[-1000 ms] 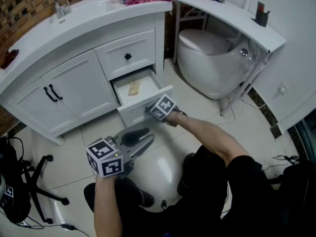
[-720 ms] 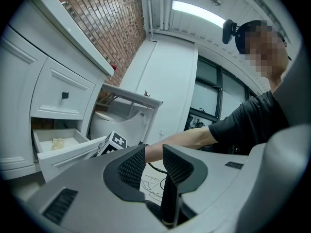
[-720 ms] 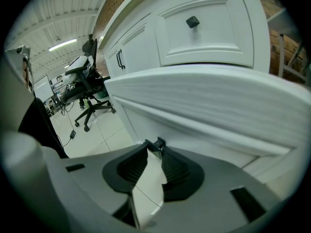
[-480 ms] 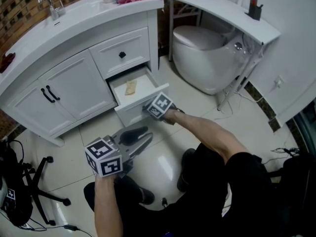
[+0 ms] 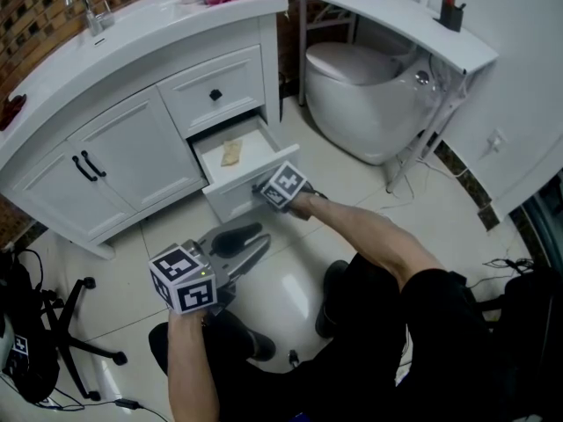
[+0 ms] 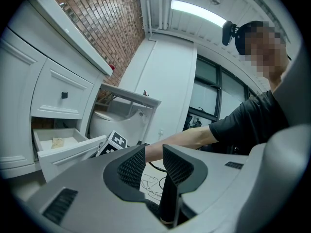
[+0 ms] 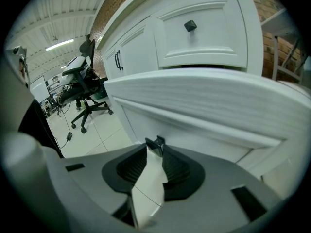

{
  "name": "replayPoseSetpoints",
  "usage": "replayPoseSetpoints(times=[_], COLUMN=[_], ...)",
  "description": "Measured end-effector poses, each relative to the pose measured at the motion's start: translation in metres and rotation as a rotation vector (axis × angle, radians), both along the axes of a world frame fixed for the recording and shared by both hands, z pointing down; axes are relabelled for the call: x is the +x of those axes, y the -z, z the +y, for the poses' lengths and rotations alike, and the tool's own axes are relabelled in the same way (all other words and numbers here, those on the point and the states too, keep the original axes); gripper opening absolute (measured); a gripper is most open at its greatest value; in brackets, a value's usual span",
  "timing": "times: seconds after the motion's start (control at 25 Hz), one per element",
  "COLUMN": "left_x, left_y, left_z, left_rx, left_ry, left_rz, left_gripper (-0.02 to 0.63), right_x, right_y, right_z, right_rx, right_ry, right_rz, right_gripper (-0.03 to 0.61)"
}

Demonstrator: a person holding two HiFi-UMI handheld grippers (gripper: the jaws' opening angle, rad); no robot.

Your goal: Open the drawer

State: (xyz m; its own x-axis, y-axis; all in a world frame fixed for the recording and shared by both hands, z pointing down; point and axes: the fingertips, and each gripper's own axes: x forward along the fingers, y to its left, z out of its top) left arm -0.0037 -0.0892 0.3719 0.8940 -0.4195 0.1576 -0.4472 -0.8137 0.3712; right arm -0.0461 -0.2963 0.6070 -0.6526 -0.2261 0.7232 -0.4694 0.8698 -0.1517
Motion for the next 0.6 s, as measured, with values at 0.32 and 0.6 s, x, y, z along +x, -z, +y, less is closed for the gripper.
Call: replayPoseSetpoints(times=[0.32,0.6], left_x=[0.004,0.005], left_y=[0.001,0.004], left_z=[0.006,0.011], left_rx=[0.008,0.015], left_ry=[-0.010,-0.011], left_rz=[0.004,0.009], left_gripper=[0.117,0.117], right_x=[0.015,0.019], right_y=[0.018,0.049], right_z=[0.007,0.021], right_rx=[-0.058,-0.104], right_ry=[-0.059,-0.062], right_rz=[-0.103,-0.225], right_gripper=[0.118,0.100])
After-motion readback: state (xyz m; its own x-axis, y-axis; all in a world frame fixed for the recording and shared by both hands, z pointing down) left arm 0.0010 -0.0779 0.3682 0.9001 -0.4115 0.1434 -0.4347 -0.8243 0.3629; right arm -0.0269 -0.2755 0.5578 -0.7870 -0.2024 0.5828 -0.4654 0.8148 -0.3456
